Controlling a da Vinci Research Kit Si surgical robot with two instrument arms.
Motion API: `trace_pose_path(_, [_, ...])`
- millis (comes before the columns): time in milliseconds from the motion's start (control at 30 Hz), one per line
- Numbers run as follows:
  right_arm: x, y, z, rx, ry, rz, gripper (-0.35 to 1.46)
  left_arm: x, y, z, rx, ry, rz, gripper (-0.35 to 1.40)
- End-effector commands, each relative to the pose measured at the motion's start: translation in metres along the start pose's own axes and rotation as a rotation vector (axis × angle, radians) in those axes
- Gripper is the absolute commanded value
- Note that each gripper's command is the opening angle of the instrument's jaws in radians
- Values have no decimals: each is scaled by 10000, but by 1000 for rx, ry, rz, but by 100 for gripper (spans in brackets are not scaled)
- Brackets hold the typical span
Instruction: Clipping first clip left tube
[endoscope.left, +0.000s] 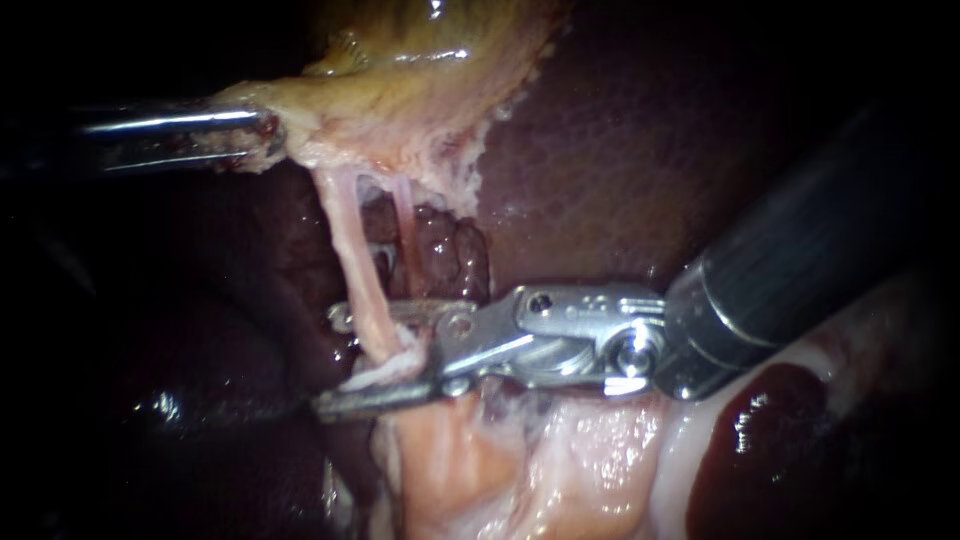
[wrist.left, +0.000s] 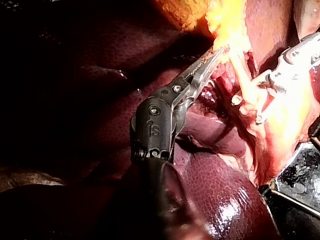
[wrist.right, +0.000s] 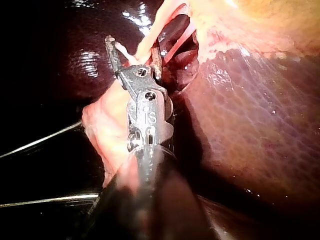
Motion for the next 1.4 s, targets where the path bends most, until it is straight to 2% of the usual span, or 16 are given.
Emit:
trace_pose_path(33, [2,-3,1,6,5,-4,50,0,0,0,0,0,0,-35])
trace_pose_path(233, [12,-23,6,60,19,-14,49,0,0,0,-1,0,0,-35])
trace_pose_path(400, [16,-31,8,75,17,-19,48,0,0,-1,-1,0,0,-35])
trace_pose_path(600, [14,-30,4,73,18,-19,42,0,0,-1,-1,0,0,-35])
trace_pose_path(900, [11,-27,-2,76,17,-20,21,0,0,-1,-1,0,0,-35])
trace_pose_path(1033, [9,-26,-4,77,17,-20,5,0,0,-1,-1,0,0,-35])
trace_pose_path(1133, [9,-28,-7,76,17,-20,-25,0,0,-1,-1,0,0,-35])
trace_pose_path(1233, [9,-27,-8,80,20,-20,-35,0,0,-1,-1,0,0,-35])
trace_pose_path(1400, [8,-24,-9,79,17,-20,-35,0,0,0,-1,0,0,-35])
